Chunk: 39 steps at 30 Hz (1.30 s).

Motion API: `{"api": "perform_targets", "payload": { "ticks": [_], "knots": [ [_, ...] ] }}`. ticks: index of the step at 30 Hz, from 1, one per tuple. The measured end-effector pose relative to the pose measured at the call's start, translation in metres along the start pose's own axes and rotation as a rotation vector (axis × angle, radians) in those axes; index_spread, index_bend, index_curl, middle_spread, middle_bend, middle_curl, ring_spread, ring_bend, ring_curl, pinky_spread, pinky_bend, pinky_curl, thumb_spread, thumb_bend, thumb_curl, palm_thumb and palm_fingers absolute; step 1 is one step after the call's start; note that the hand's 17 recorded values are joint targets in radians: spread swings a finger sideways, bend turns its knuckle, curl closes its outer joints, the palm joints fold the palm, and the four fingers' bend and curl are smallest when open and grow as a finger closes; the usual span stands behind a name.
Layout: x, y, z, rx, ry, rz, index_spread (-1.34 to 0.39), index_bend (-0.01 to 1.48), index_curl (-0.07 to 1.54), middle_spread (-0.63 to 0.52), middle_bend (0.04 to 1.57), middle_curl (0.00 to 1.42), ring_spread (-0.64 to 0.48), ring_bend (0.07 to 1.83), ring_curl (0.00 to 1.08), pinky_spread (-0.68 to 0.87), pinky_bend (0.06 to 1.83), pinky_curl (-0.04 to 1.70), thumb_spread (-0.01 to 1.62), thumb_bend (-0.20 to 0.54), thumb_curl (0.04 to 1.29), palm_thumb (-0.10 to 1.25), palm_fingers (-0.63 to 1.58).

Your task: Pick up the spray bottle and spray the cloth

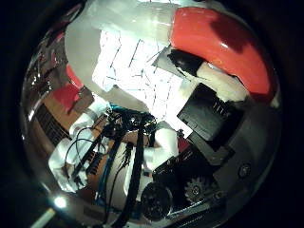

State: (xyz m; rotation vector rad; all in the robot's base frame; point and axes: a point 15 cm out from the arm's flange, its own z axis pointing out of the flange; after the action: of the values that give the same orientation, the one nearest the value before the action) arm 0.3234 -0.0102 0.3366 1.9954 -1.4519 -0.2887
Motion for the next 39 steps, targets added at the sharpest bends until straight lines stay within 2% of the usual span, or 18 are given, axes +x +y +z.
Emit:
{"api": "perform_targets", "payload": {
  "ticks": [6, 11, 17, 21, 30, 39],
  "knots": [
    [0.000, 0.007, -0.006, 0.032, -0.015, -0.008, -0.19, 1.16, 0.70, -0.07, 1.37, 0.59, -0.15, 1.47, 0.57, -0.23, 1.01, 1.30, 0.94, -0.015, 0.77, 1.01, 1.21],
    [-0.004, 0.015, -0.031, 0.127, -0.068, -0.010, -0.19, 1.16, 0.70, -0.07, 1.36, 0.58, -0.15, 1.47, 0.57, -0.23, 1.01, 1.30, 0.94, -0.015, 0.77, 1.01, 1.20],
    [-0.043, 0.018, -0.076, 0.291, -0.271, -0.087, -0.19, 1.16, 0.70, -0.07, 1.36, 0.58, -0.15, 1.47, 0.57, -0.23, 1.01, 1.30, 0.94, -0.014, 0.78, 1.01, 1.20],
    [-0.073, 0.015, -0.122, 0.450, -0.415, -0.147, -0.19, 1.16, 0.70, -0.07, 1.37, 0.59, -0.15, 1.47, 0.57, -0.24, 1.00, 1.30, 0.94, -0.014, 0.78, 1.02, 1.21],
    [-0.143, -0.015, -0.219, 0.782, -0.683, -0.262, -0.19, 1.15, 0.70, -0.07, 1.36, 0.59, -0.15, 1.47, 0.57, -0.24, 1.01, 1.30, 0.92, -0.013, 0.79, 1.05, 1.20],
    [-0.218, -0.069, -0.220, 0.895, -0.858, -0.356, -0.20, 1.14, 0.71, -0.07, 1.36, 0.59, -0.15, 1.47, 0.57, -0.24, 1.01, 1.30, 0.91, -0.015, 0.80, 1.05, 1.20]
  ]
}}
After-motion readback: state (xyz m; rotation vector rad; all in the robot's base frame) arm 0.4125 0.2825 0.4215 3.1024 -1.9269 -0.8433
